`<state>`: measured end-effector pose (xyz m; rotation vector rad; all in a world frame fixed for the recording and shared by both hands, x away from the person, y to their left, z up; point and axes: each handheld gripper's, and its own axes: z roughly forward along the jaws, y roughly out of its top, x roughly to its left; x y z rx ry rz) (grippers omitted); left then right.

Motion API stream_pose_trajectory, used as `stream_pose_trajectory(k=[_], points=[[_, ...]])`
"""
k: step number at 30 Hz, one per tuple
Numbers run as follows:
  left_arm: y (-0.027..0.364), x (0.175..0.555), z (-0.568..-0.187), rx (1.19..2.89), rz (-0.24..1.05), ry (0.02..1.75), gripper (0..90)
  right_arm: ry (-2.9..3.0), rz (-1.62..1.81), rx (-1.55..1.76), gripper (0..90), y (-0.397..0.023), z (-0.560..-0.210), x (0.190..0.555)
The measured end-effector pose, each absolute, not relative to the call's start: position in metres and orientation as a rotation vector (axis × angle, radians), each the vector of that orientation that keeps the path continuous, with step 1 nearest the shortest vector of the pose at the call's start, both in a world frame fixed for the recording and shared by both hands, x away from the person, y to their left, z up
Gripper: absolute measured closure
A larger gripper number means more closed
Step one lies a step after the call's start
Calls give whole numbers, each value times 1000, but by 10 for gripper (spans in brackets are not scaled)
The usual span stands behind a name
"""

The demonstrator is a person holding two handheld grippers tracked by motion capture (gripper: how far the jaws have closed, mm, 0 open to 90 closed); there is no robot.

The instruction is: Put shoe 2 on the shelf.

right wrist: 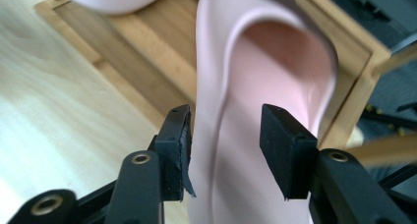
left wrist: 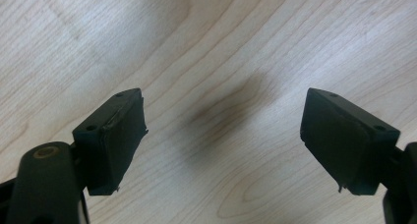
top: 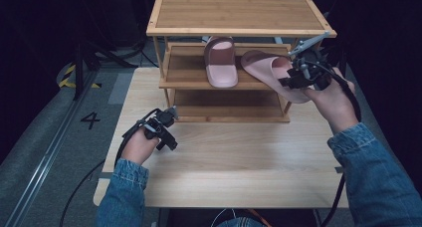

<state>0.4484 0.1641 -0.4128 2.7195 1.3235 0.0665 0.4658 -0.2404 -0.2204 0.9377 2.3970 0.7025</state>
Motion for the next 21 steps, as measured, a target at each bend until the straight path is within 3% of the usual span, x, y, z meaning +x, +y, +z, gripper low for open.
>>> stream_pose_trajectory(k=[15,21], points=[[160,452,-414,2741,57,1310,175,2434,682,1086,556,-309,-228,433],[158,451,-416,2742,61,1307,176,2455,656,1156,607,-326,-242,435]])
